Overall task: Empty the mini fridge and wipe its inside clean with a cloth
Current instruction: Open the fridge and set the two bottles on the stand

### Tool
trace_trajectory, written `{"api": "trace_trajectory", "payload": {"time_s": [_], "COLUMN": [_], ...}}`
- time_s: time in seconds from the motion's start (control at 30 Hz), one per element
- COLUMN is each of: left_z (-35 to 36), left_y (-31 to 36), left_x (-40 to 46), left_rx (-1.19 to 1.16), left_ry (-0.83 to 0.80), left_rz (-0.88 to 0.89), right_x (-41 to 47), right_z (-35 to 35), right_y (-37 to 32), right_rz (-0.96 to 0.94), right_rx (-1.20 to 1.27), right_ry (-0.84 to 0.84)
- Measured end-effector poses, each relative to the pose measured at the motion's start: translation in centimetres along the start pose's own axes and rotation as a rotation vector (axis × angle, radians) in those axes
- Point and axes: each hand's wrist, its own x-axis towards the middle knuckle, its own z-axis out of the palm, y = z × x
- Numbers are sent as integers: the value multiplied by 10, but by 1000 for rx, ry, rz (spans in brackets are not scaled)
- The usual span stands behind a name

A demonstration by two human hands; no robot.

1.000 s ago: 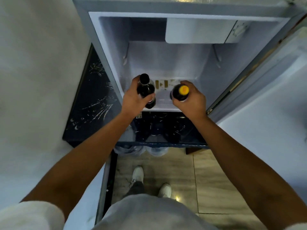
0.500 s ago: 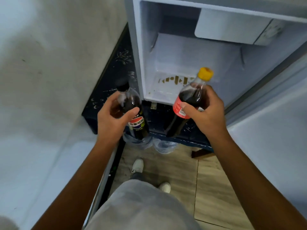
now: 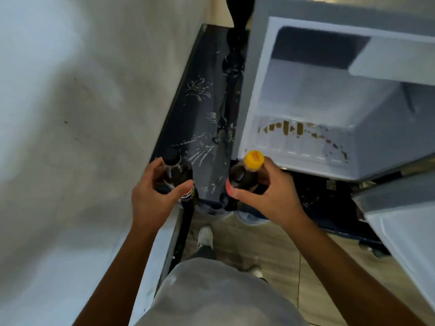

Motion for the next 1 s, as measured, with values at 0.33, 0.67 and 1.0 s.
{"api": "trace_trajectory", "payload": {"time_s": [0.33,0.67,1.0], "left_z": [0,21,29], "left_y": [-44,-66,-77], "left_x": [125,189,197], "left_rx": [-41,0,33], "left_ry": [10,-9,-45], "left_rz": [-15,-38,-53], "right_x": [108,186,197], "right_z": [94,129,137], "right_y": [-2,22,32], "right_rz": [118,187,178], "right_rx": [-52,-85,-104], "right_ry": [76,173,158]}}
